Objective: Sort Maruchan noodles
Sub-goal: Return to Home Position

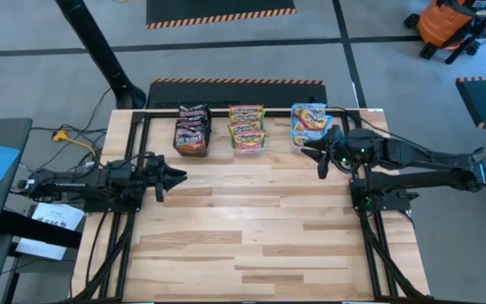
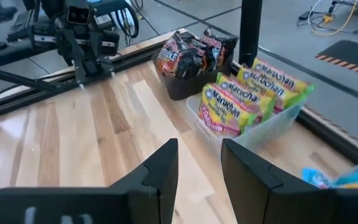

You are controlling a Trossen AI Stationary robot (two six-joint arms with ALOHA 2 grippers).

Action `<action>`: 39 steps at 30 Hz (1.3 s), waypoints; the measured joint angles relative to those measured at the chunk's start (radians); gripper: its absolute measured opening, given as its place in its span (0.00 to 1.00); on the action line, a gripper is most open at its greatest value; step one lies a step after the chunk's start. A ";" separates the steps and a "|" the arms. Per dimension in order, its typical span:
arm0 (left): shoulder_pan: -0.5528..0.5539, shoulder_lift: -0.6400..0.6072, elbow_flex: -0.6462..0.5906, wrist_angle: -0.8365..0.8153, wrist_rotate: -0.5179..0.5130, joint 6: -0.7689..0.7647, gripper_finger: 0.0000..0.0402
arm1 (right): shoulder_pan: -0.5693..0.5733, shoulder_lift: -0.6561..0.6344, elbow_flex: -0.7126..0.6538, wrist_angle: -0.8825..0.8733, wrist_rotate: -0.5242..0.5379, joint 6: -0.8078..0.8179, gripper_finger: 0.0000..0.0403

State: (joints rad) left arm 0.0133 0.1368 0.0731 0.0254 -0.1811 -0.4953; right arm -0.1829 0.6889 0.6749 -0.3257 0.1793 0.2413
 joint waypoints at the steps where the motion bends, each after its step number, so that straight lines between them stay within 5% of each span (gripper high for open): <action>1: 0.000 -0.020 -0.017 -0.001 -0.010 0.008 0.25 | 0.000 -0.010 -0.020 0.010 -0.002 0.012 0.36; 10: 0.001 -0.092 -0.062 0.026 0.019 0.056 0.25 | 0.000 -0.159 -0.255 0.165 -0.070 0.081 0.36; 24: 0.001 0.054 -0.064 0.025 0.057 -0.018 0.25 | 0.003 -0.534 -0.667 0.372 -0.103 0.207 0.36; 34: 0.001 0.133 -0.065 0.025 0.057 -0.002 0.25 | 0.018 -0.611 -0.666 0.385 -0.177 0.170 0.36; 39: 0.001 0.144 -0.065 0.021 0.094 0.181 0.25 | 0.027 -0.603 -0.665 0.349 -0.179 0.060 0.36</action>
State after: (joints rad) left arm 0.0146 0.2806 0.0079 0.0469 -0.0872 -0.3142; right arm -0.1557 0.0854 0.0094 0.0238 -0.0002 0.3014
